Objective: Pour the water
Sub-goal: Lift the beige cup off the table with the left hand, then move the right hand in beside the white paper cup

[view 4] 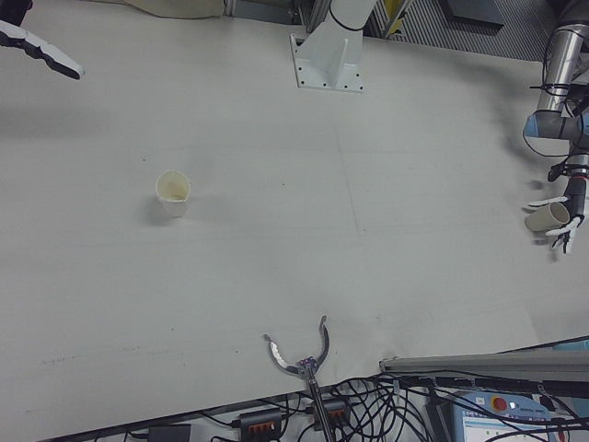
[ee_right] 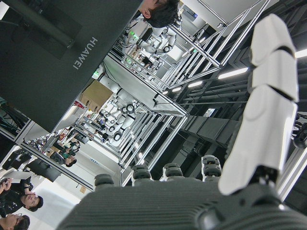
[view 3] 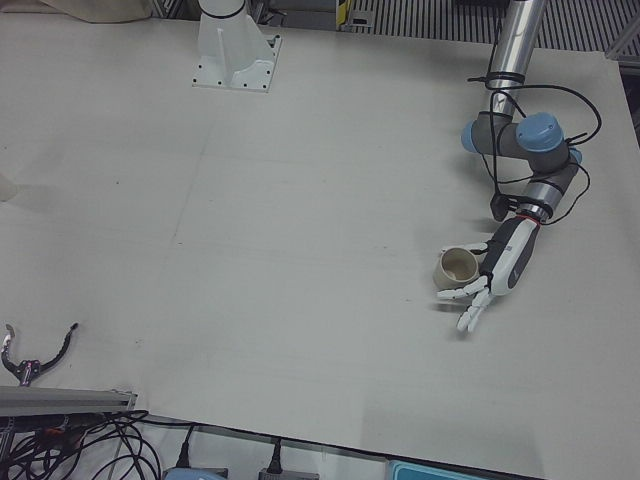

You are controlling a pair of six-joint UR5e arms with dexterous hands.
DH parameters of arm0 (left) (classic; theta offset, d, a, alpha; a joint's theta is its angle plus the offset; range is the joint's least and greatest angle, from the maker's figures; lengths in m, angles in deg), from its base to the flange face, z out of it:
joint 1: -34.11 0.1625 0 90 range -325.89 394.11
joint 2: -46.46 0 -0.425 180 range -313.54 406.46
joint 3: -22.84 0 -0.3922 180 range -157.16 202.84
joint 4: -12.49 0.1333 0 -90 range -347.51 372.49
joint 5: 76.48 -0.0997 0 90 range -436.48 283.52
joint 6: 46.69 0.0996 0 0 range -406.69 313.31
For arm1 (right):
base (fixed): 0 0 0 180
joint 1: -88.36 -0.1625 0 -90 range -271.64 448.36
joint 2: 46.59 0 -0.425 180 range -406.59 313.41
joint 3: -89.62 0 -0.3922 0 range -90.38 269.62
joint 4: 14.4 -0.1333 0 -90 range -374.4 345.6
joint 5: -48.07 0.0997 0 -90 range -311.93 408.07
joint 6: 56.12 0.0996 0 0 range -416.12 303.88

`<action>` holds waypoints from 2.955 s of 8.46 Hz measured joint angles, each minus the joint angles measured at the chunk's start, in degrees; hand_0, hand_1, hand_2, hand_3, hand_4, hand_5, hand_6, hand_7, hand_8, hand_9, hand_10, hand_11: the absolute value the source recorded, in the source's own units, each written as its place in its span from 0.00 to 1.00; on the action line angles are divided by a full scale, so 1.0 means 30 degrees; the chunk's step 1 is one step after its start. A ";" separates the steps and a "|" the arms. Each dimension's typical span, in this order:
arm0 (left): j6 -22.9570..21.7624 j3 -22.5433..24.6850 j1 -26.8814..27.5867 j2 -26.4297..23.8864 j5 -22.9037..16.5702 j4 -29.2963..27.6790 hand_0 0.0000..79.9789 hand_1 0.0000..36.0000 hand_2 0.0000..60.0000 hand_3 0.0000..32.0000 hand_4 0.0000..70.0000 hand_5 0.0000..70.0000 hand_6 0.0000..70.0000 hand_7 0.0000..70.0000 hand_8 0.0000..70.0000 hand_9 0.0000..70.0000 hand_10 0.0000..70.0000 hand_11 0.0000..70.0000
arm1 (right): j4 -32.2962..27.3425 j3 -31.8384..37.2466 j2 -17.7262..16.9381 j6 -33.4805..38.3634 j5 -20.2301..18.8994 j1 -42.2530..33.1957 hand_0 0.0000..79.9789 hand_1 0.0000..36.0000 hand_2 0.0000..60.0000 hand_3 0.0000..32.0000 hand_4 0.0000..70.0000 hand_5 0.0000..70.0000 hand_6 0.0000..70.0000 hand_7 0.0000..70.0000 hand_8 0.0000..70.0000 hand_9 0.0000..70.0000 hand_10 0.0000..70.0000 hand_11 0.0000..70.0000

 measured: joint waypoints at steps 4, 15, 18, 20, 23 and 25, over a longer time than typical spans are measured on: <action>-0.0384 0.0122 0.0021 -0.0131 -0.0036 0.0656 1.00 1.00 0.00 0.00 0.93 1.00 0.16 0.23 0.07 0.04 0.15 0.27 | 0.0000 -0.0003 0.0009 0.0000 0.0005 0.0019 0.62 0.52 0.22 0.47 0.00 0.09 0.06 0.07 0.06 0.04 0.00 0.00; -0.3425 0.4994 -0.0149 0.2097 0.0098 0.3340 1.00 1.00 0.00 0.00 1.00 1.00 0.13 0.18 0.07 0.02 0.10 0.20 | 0.0000 0.0814 0.0292 0.0088 0.0057 0.0854 0.63 0.55 0.24 0.59 0.00 0.09 0.06 0.08 0.06 0.03 0.00 0.00; -0.3661 0.5142 -0.0171 0.2183 0.0054 0.3407 1.00 1.00 0.00 0.00 1.00 1.00 0.13 0.18 0.07 0.02 0.10 0.20 | 0.0039 0.1295 0.0281 0.0101 -0.0023 0.0951 0.64 0.56 0.25 0.74 0.00 0.09 0.06 0.10 0.04 0.01 0.00 0.00; -0.3806 0.5159 -0.0289 0.2175 0.0046 0.3411 1.00 1.00 0.00 0.00 1.00 1.00 0.13 0.18 0.07 0.02 0.10 0.20 | 0.0143 0.2267 0.0235 0.0274 -0.0149 0.1075 0.65 0.60 0.23 0.81 0.00 0.09 0.04 0.08 0.03 0.00 0.00 0.00; -0.3813 0.5067 -0.0439 0.2182 0.0046 0.3447 1.00 1.00 0.00 0.00 1.00 1.00 0.14 0.18 0.07 0.02 0.10 0.21 | 0.0054 0.4967 0.0313 0.2341 -0.0139 0.2917 0.62 0.54 0.19 0.80 0.00 0.08 0.02 0.04 0.05 0.01 0.00 0.00; -0.3875 0.5033 -0.0442 0.2191 0.0033 0.3452 1.00 1.00 0.00 0.00 1.00 1.00 0.13 0.18 0.07 0.02 0.10 0.21 | 0.0032 0.5631 0.0278 0.2848 -0.0166 0.3740 0.62 0.55 0.21 0.82 0.00 0.08 0.01 0.03 0.04 0.01 0.00 0.00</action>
